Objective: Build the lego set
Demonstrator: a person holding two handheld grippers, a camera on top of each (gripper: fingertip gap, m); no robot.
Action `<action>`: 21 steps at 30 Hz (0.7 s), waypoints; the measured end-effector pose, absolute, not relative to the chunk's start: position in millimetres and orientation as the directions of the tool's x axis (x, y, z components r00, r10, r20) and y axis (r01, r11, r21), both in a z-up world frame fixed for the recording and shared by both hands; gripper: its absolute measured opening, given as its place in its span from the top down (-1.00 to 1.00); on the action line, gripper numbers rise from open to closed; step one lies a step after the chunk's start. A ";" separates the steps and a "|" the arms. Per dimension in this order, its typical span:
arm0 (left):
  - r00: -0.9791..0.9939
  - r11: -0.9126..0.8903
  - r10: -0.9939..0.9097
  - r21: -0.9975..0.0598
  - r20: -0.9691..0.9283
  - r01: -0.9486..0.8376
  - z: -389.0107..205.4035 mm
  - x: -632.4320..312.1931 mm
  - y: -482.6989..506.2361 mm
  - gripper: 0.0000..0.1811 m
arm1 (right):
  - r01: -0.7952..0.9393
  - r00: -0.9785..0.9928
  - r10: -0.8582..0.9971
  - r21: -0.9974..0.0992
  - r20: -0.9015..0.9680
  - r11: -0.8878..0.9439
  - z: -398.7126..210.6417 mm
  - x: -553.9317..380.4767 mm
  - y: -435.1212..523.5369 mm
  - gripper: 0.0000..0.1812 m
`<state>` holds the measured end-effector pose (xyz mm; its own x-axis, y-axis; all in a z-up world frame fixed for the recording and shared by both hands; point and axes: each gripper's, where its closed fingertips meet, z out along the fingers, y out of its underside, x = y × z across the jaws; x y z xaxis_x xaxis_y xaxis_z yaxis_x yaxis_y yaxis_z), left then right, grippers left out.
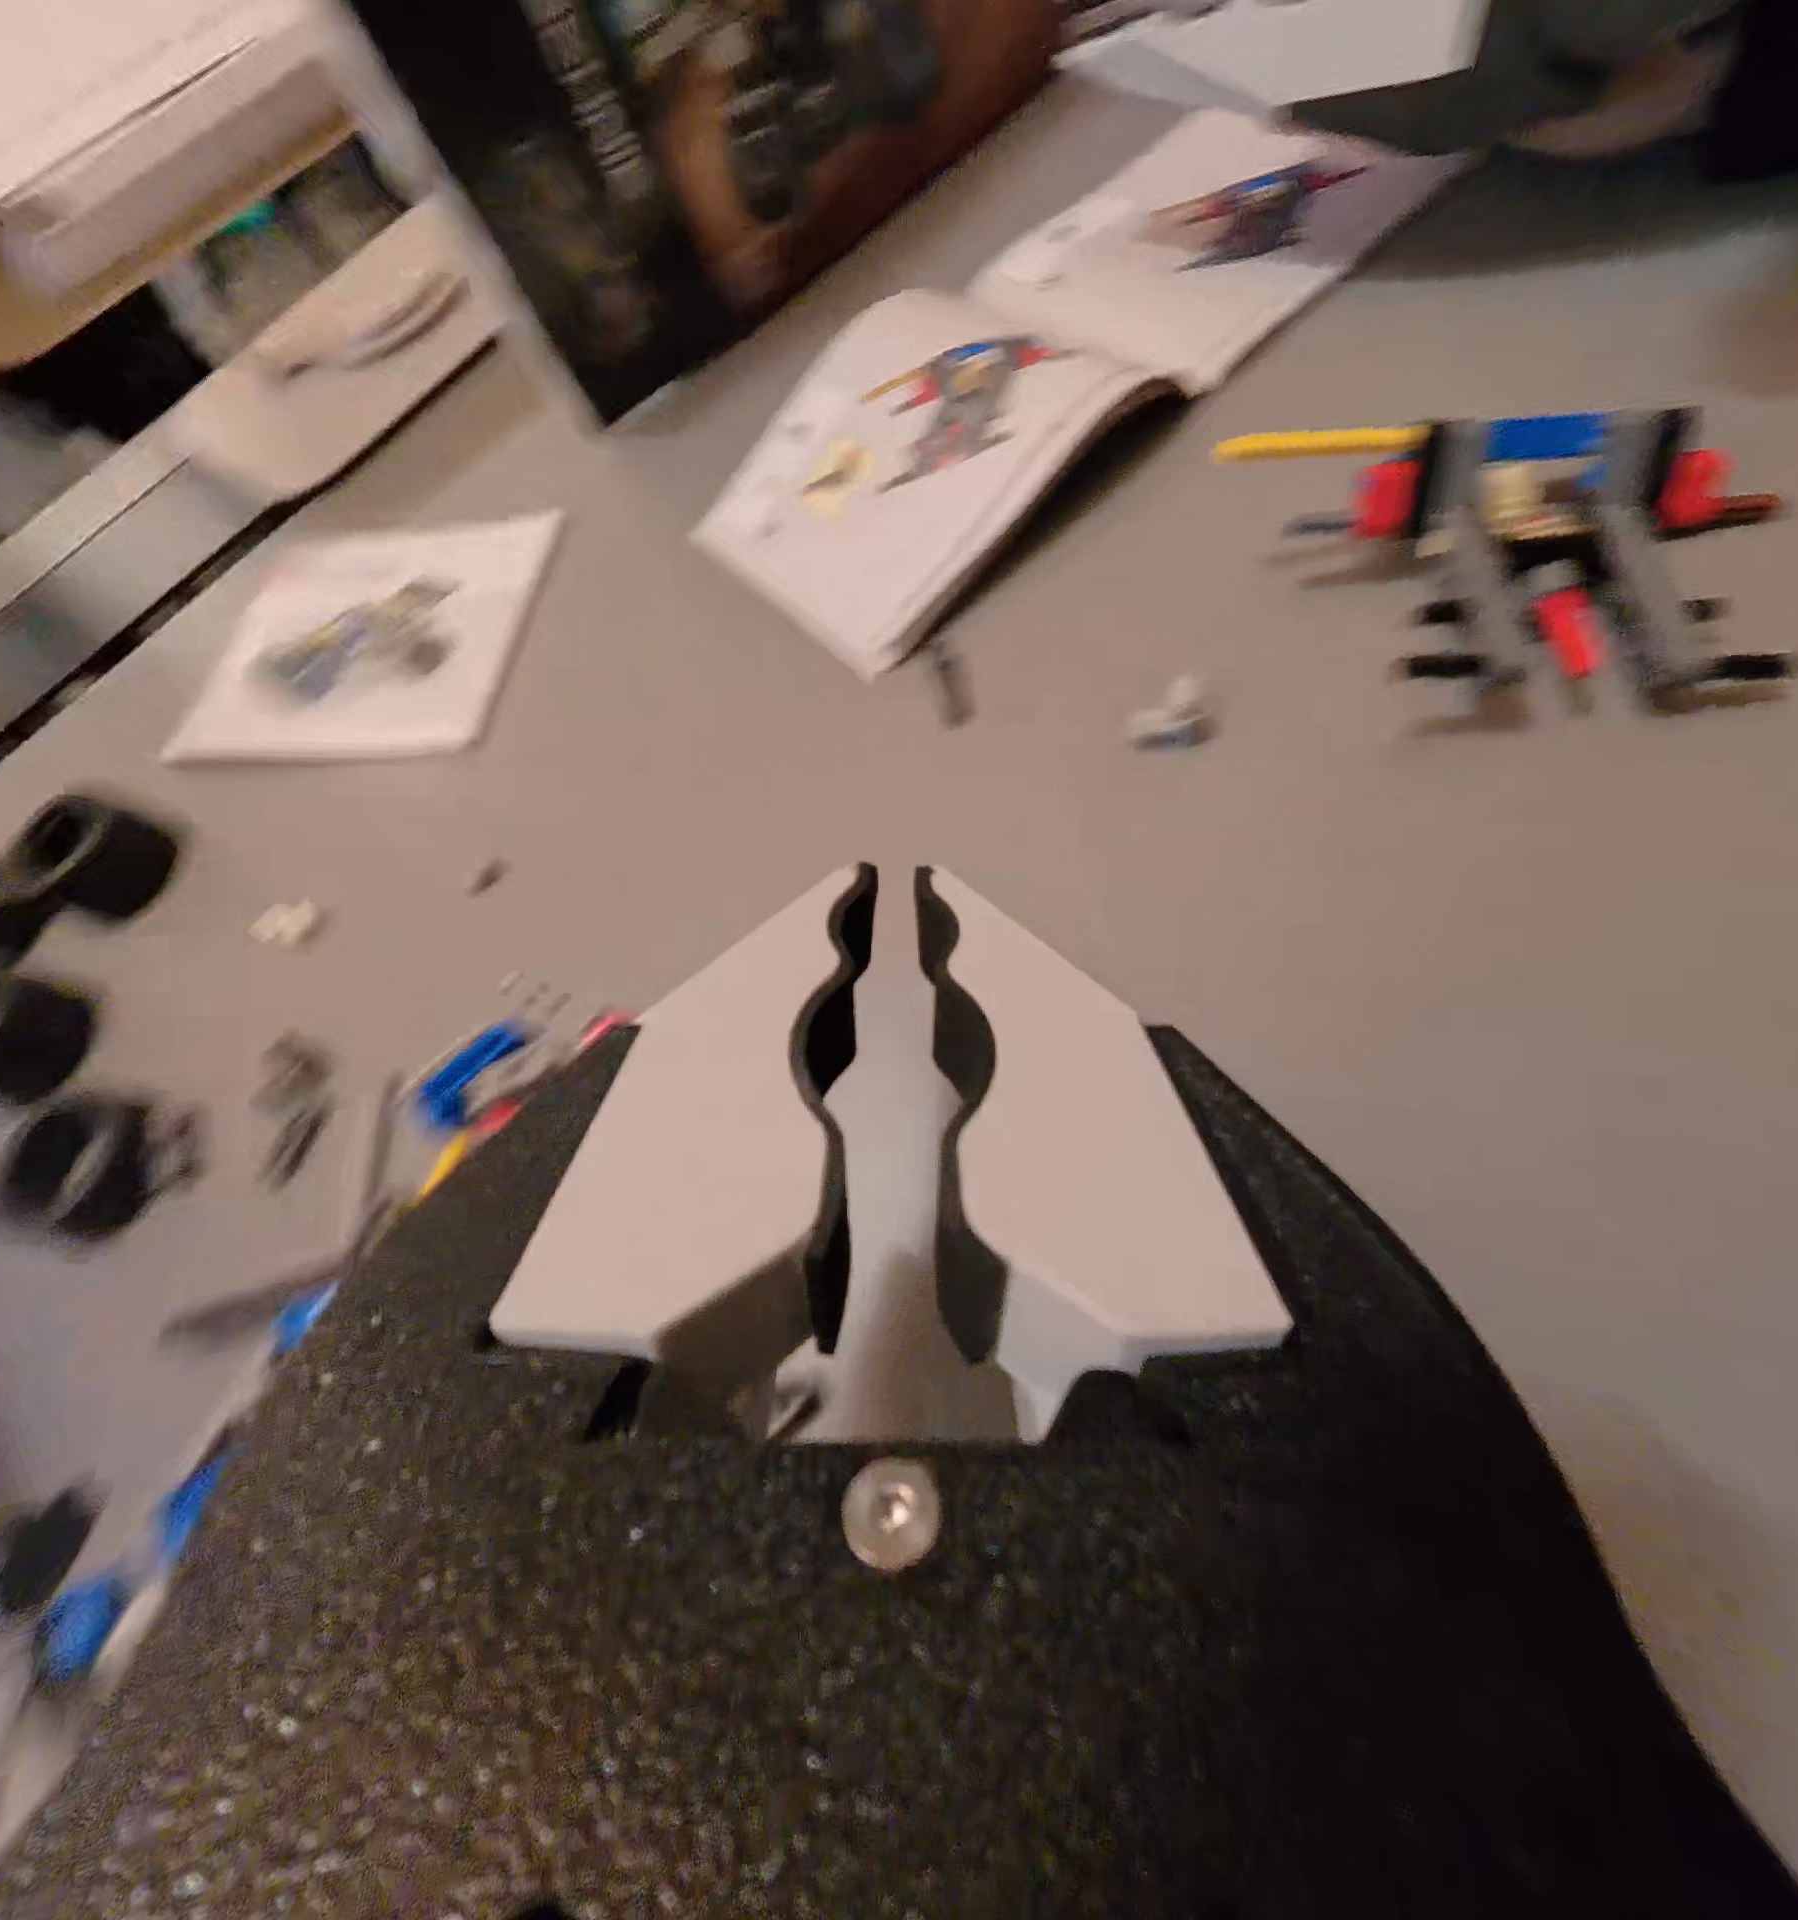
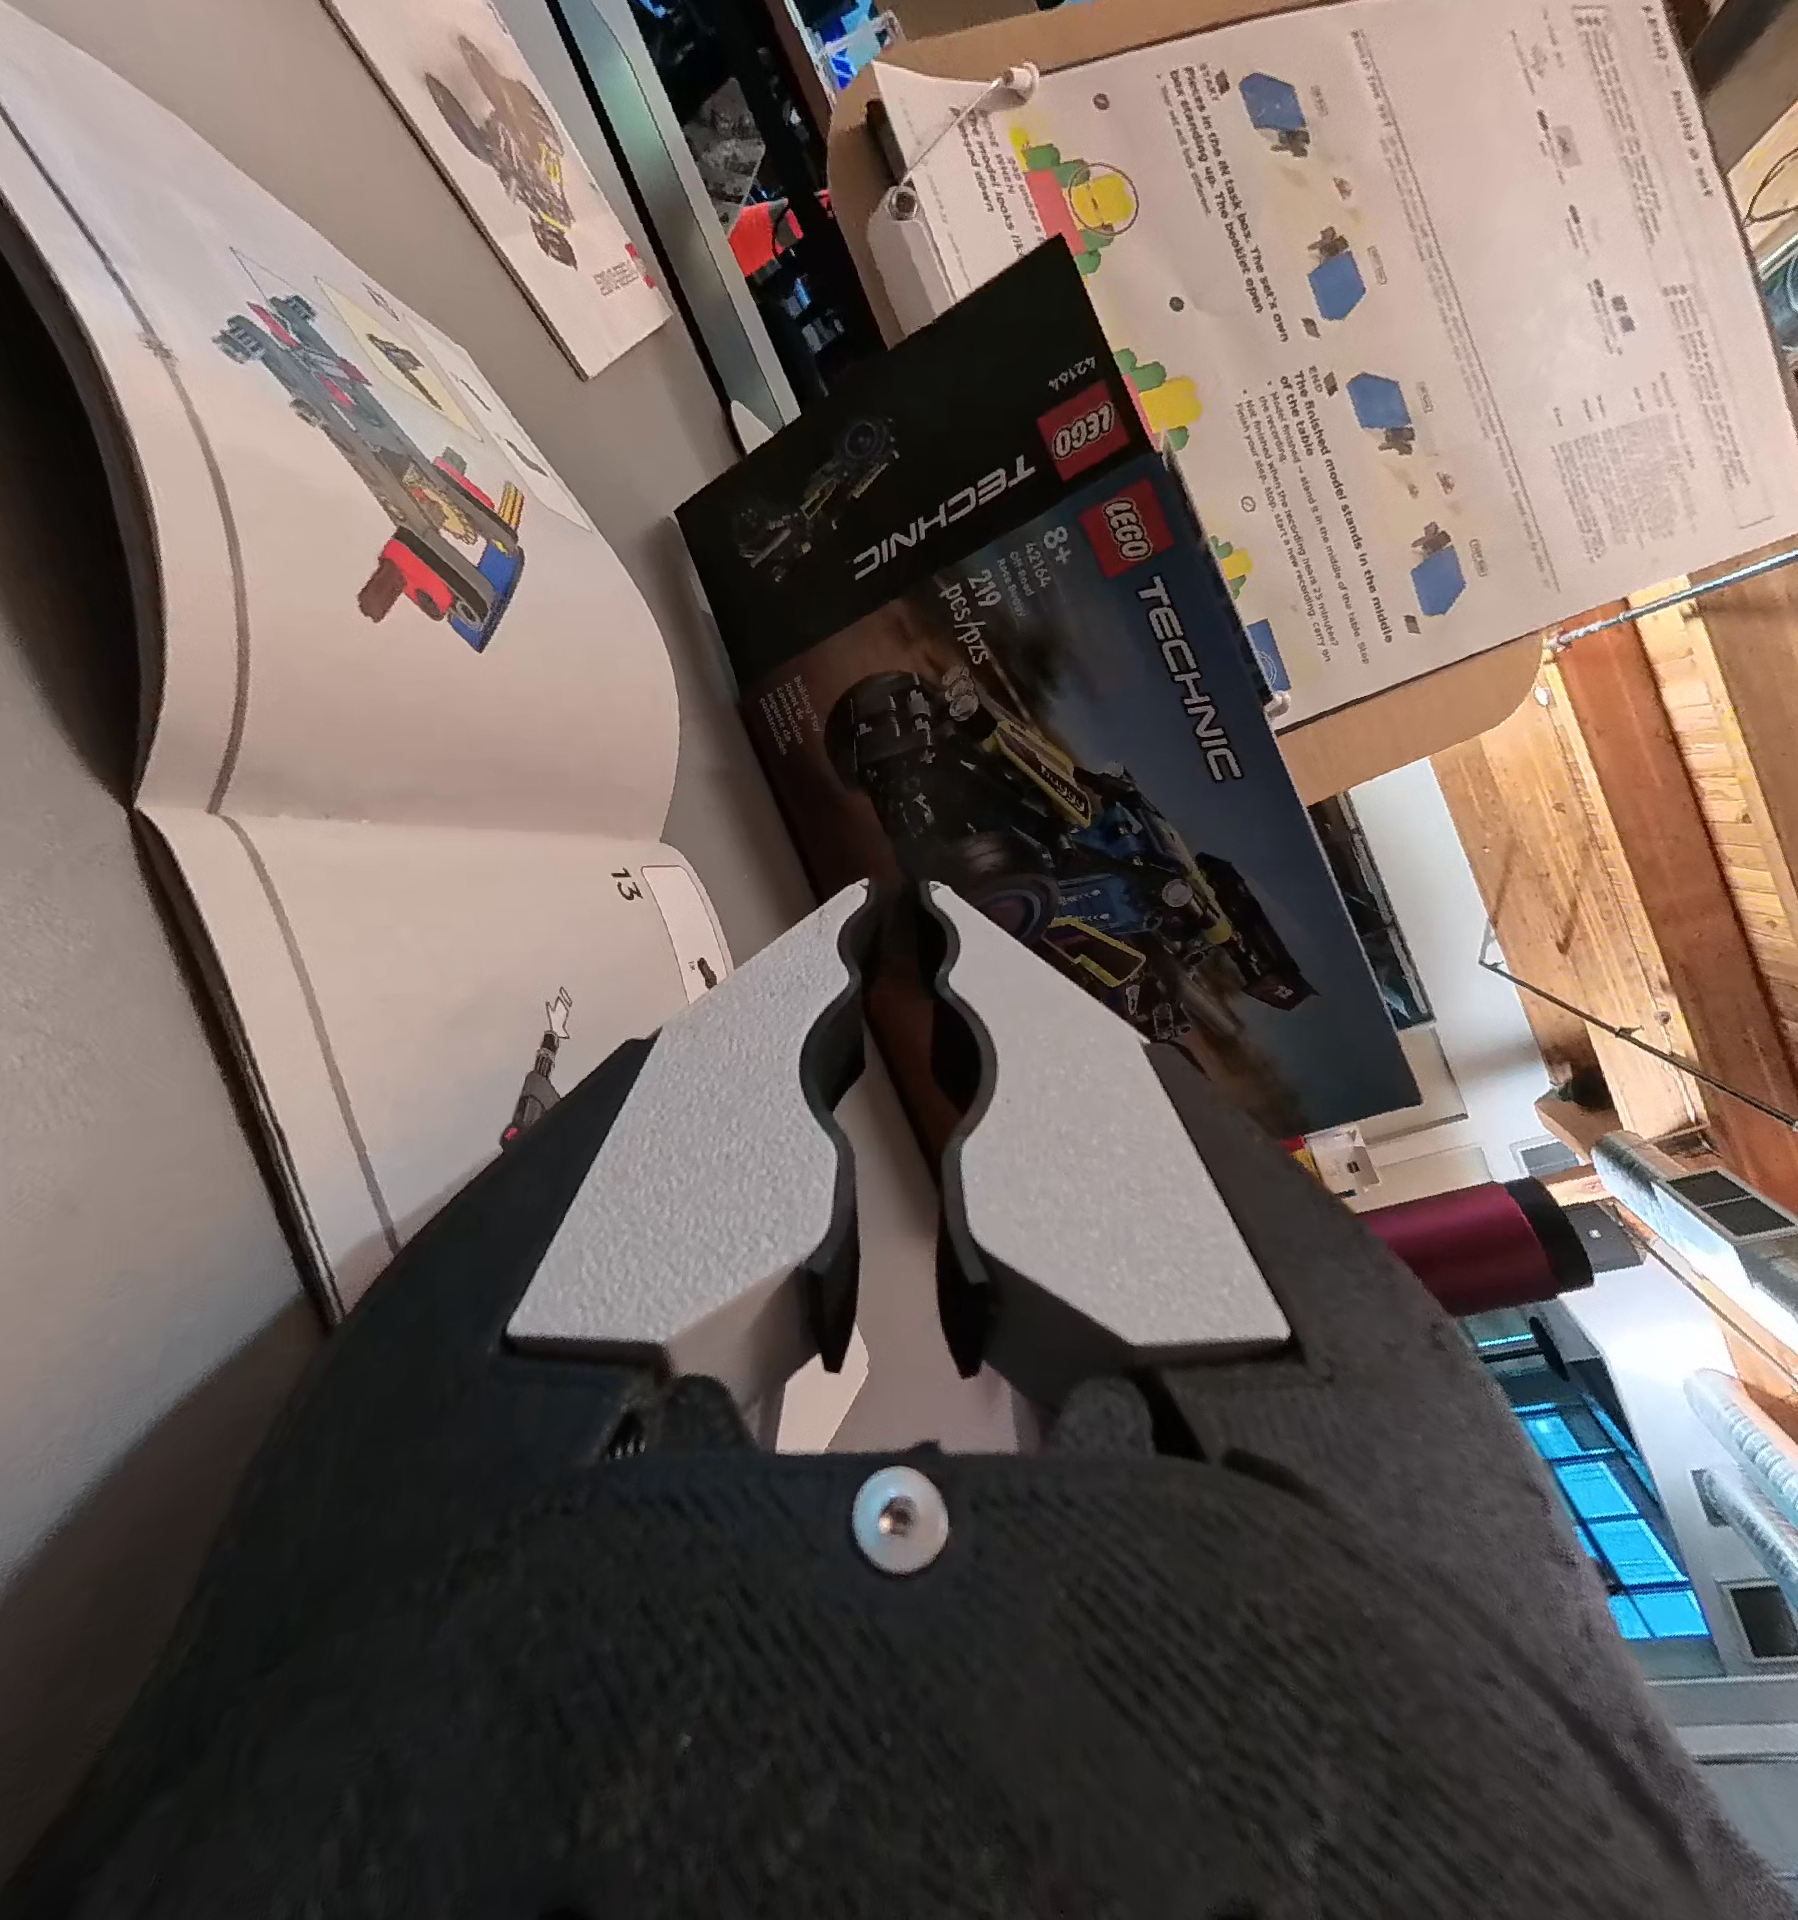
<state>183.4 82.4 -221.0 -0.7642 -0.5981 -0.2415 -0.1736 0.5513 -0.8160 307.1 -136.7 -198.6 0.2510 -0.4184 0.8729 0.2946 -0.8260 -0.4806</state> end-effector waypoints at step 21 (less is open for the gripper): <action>-0.700 0.545 -0.714 -0.642 -0.018 -0.539 -259.2 247.2 188.7 0.88 | 0.280 0.245 -0.369 -0.430 0.896 -0.858 -205.3 309.2 -136.7 0.97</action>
